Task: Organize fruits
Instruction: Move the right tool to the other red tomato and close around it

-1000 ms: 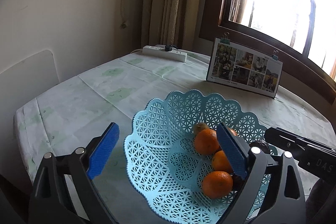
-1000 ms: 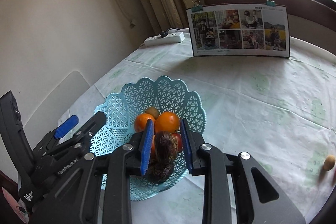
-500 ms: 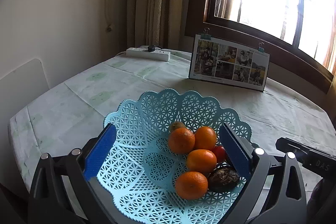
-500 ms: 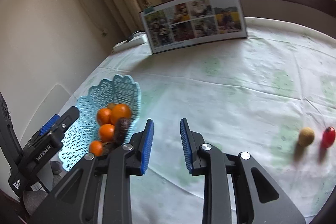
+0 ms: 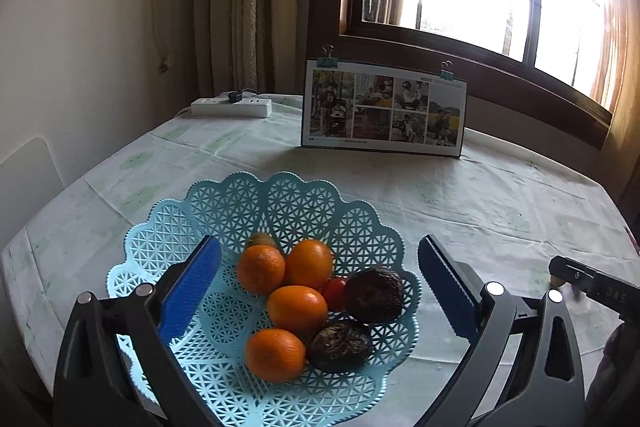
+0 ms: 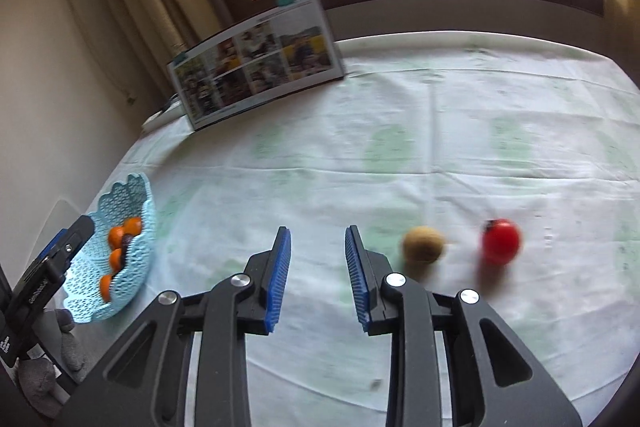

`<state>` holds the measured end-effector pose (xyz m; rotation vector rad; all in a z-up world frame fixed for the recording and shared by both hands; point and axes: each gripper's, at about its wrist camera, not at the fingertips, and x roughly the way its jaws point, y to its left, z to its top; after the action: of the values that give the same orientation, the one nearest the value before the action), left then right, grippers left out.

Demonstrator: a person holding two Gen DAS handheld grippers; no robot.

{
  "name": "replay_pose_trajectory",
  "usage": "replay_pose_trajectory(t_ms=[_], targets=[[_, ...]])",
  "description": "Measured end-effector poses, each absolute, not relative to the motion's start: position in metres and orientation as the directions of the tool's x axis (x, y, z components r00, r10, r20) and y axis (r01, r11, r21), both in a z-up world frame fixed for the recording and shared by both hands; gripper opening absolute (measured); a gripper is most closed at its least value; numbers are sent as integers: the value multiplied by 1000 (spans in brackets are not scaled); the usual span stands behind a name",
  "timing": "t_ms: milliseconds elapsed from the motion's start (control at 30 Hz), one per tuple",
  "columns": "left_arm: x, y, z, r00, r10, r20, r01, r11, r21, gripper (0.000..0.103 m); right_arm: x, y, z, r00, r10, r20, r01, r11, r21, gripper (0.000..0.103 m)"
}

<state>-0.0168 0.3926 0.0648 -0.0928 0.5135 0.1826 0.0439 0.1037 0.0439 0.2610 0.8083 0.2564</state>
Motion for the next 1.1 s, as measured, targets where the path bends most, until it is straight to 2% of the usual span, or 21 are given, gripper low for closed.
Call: replay_pose_trajectory(t_ms=[100,400,800,1100], targets=[[-14,380,65,858,129,-497,-166,986,-30,100,42,79,42,684,265,-679,-65,950,305,36],[-7,346,69,866,86,-493,-98,995,2,100,45,30,33,691,161,-704,40,965,261,36],[-2,301,75,869,7,-494,15,999,41,100,65,27,12,632,138,-763,-2,984,177,36],[18,261,63,834,-79,-546,131,990,57,100,62,25,15,650,150,-745,-17,983,183,30]])
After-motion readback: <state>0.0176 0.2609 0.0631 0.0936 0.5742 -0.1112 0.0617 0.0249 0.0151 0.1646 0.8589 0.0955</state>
